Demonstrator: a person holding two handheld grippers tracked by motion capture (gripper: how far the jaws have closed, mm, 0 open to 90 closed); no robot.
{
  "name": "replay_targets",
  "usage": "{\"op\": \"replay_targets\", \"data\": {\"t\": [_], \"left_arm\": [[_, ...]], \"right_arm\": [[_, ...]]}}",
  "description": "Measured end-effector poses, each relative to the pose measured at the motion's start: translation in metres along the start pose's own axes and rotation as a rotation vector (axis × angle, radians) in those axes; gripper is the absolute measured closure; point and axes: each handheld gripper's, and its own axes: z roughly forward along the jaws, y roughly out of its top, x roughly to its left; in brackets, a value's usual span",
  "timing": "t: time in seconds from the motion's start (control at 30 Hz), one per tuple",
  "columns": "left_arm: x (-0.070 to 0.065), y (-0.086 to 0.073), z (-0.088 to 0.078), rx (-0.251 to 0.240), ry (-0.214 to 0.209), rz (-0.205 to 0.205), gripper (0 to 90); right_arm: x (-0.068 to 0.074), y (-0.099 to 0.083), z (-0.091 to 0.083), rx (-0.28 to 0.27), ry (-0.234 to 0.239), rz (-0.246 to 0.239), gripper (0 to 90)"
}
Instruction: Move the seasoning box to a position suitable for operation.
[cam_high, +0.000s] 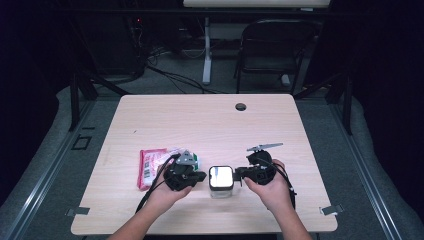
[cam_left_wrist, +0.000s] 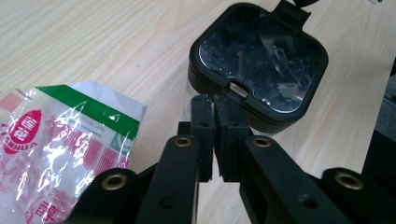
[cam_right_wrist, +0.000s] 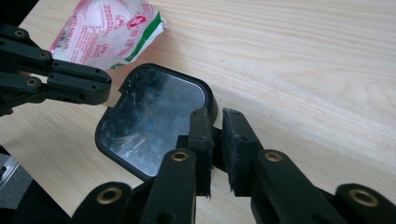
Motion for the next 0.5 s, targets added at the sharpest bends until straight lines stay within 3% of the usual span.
{"op": "replay_targets", "data": {"t": [0.5], "left_arm": [[-0.0056, -0.002, 0.0029, 0.037, -0.046, 0.028, 90.0]], "right_arm": [[-0.0007, -0.0021, 0.0027, -0.009, 0.006, 0.008, 85.9]]}}
